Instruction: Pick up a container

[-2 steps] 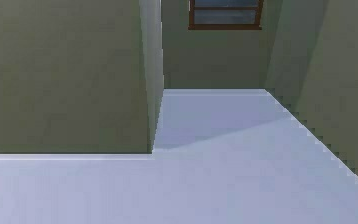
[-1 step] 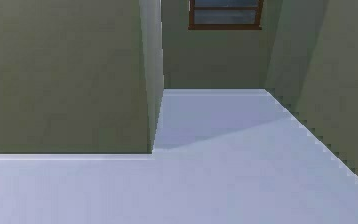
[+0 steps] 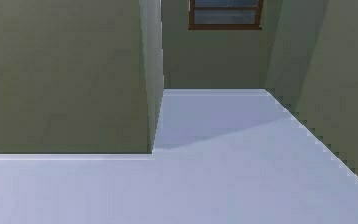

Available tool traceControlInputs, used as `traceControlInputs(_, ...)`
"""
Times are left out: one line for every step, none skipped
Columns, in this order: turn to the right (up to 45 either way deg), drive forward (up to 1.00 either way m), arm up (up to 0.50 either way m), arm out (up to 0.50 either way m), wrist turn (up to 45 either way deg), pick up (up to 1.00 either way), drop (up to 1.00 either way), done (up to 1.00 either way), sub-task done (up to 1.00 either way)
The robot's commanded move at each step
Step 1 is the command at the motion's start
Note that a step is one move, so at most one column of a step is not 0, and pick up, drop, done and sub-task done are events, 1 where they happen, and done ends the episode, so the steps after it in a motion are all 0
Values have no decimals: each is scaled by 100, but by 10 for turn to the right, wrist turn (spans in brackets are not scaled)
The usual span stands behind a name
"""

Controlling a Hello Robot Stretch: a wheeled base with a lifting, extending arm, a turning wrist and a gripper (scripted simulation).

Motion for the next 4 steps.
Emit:
traceControlInputs(0, 0, 0, 0, 450, 0, 0, 0, 0)
traceControlInputs(0, 0, 0, 0, 450, 0, 0, 0, 0)
traceControlInputs(0, 0, 0, 0, 450, 0, 0, 0, 0)
traceControlInputs(0, 0, 0, 0, 120, 0, 0, 0, 0)
